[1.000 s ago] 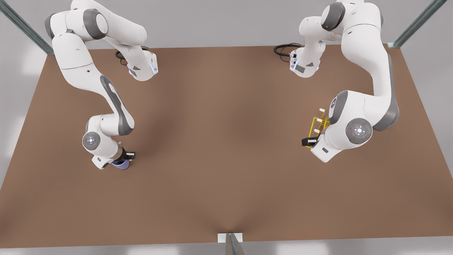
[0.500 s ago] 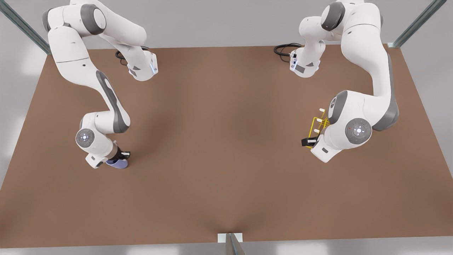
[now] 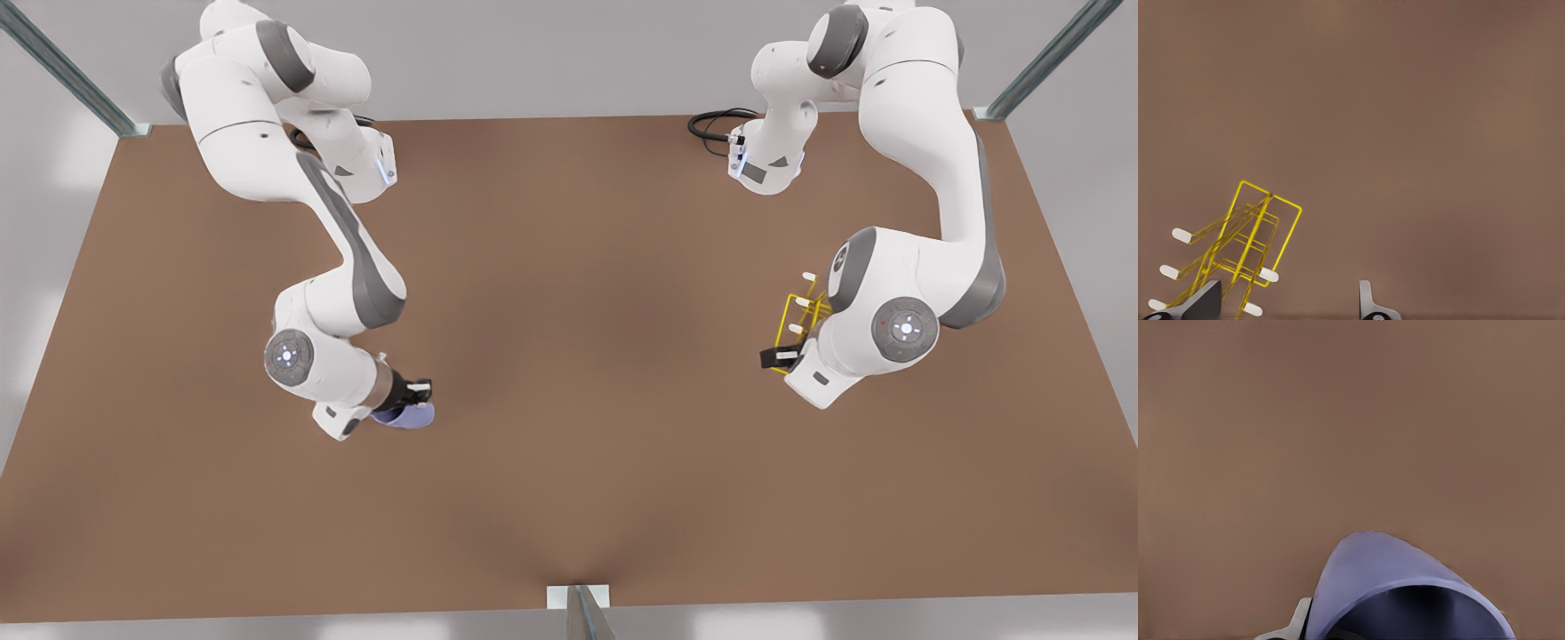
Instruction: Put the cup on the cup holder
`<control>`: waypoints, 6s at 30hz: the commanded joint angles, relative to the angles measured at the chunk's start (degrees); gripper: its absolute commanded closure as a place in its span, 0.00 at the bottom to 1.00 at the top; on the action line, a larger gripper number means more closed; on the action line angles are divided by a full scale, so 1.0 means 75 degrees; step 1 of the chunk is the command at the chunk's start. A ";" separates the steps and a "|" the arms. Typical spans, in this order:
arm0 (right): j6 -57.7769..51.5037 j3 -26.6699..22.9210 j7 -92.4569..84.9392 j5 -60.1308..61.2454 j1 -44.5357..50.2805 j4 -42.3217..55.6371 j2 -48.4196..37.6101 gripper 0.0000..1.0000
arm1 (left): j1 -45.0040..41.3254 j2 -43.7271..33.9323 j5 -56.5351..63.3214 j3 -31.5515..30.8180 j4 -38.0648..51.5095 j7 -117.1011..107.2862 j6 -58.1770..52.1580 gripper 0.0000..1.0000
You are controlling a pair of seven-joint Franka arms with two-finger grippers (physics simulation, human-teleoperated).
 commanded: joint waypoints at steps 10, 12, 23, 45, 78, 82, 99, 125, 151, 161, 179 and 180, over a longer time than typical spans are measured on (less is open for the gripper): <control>0.3261 0.1821 0.1430 0.3429 0.0380 0.1349 0.2489 0.79 | -0.0464 0.0447 -0.1283 -0.0002 0.0073 -0.7268 0.1456 0.00; 0.3437 0.1974 0.1360 0.3429 0.0590 0.1946 0.3028 0.79 | -0.0557 0.0587 -0.1471 -0.0002 0.0050 -0.8722 0.1983 0.00; 0.4222 0.2759 0.1360 0.3465 0.1282 0.2802 0.4329 0.79 | -0.0768 0.0997 -0.0815 0.0056 0.0284 -1.1782 0.2757 0.00; 0.4199 0.3509 0.0856 0.1777 0.1563 0.3564 0.5852 0.00 | -0.0944 0.1302 -0.1201 0.0010 0.0425 -1.2356 0.3659 0.00; 0.2384 0.5665 0.0985 -0.0836 -0.5397 -0.3455 0.2280 0.00 | -0.3042 0.2626 0.0193 0.0056 0.0401 -1.3997 0.3975 0.00; -0.0347 0.3652 -0.0115 -0.0778 -0.5047 -0.3468 -0.1060 0.00 | -0.3030 0.2907 0.0381 0.0068 0.0390 -1.3985 0.4433 0.00; -0.5551 -0.1635 -0.2238 -0.1141 -0.1519 0.0669 -0.3499 0.00 | -0.3253 0.3224 0.1377 0.0068 0.0050 -1.4114 0.4655 0.00; -0.4344 -0.1518 -0.2215 -0.1258 -0.1554 0.0365 -0.3359 0.00 | -0.3241 0.3716 0.1728 0.0056 0.0014 -1.4044 0.4796 0.28; -0.4297 -0.1448 -0.2109 -0.1270 -0.1495 0.0365 -0.3359 0.00 | -0.3499 0.2661 0.6932 0.0408 -0.0641 -1.6633 -0.3020 0.27; -0.4297 -0.1436 -0.2109 -0.1270 -0.1484 0.0365 -0.3370 0.00 | -0.3569 0.2579 0.7377 0.0853 -0.1849 -1.7618 -0.3887 0.27; -0.4286 -0.1436 -0.2109 -0.1282 -0.1484 0.0376 -0.3370 0.00 | -0.3030 0.2603 0.8068 0.0865 -0.3055 -1.8836 -0.4017 0.27; -0.4274 -0.1436 -0.2109 -0.1282 -0.1484 0.0376 -0.3370 0.00 | -0.3042 0.2603 0.8057 0.0853 -0.3091 -1.8860 -0.4028 0.27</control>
